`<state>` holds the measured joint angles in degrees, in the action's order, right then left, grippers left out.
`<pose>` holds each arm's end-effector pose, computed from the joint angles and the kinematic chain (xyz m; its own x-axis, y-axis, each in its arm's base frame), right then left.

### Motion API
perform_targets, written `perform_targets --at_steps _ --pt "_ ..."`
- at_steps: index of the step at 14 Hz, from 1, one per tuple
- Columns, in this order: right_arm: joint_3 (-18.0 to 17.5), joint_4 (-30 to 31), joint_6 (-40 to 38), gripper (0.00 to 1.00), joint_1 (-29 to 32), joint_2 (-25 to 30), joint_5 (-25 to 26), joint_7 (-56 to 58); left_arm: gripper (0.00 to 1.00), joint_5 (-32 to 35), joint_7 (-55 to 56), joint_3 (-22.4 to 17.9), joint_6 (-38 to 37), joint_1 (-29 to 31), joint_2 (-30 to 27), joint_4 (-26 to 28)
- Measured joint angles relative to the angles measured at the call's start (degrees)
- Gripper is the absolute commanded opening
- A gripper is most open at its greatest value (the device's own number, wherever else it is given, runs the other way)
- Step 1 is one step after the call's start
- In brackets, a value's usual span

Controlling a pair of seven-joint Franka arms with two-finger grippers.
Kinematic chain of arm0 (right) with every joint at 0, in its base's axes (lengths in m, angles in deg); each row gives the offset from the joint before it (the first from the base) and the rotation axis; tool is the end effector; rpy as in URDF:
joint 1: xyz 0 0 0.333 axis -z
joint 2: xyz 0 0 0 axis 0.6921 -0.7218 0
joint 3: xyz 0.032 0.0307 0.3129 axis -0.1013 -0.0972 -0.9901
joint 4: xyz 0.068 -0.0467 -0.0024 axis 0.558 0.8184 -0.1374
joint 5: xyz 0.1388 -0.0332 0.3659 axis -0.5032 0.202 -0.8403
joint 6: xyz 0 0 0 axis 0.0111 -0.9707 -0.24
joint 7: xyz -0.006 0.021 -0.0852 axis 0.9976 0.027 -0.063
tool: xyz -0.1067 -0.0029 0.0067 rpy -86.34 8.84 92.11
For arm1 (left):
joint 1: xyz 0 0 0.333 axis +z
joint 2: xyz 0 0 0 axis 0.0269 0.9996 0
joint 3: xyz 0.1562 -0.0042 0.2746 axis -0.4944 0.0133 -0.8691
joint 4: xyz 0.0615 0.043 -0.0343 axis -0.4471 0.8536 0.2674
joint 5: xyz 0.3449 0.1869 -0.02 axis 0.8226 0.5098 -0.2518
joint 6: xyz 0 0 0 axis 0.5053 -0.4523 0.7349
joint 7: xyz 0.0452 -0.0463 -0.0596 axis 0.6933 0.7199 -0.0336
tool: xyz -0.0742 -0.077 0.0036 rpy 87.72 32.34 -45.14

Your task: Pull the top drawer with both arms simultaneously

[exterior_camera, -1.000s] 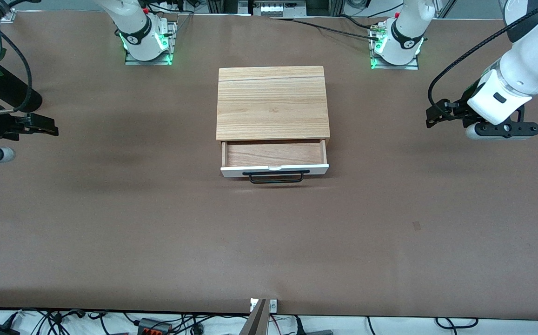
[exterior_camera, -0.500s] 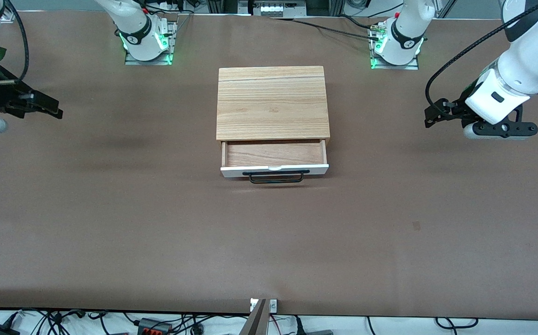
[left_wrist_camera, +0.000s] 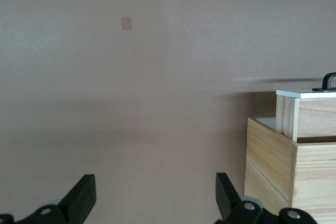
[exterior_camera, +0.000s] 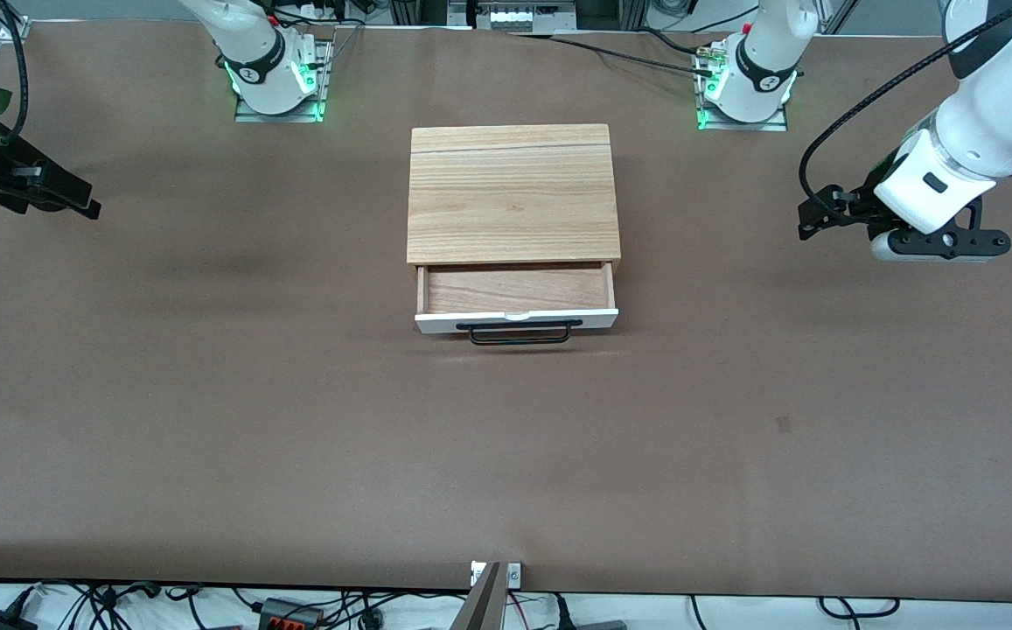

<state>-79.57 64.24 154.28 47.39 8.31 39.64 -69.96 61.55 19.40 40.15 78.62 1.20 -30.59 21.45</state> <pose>0.5508 -0.0189 0.5902 0.9941 -0.0865 -0.0655 -0.0880 -0.9959 -0.0197 0.5471 -0.0815 0.5538 0.9980 0.0322 -0.0536 0.0353 -0.9977 0.0571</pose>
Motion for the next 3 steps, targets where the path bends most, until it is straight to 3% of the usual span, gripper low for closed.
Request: perform_targets --at_steps 3 --pt "0.00 0.00 0.09 1.00 0.00 -0.61 0.00 -0.10 1.00 0.00 0.00 0.00 -0.01 -0.31 0.00 0.00"
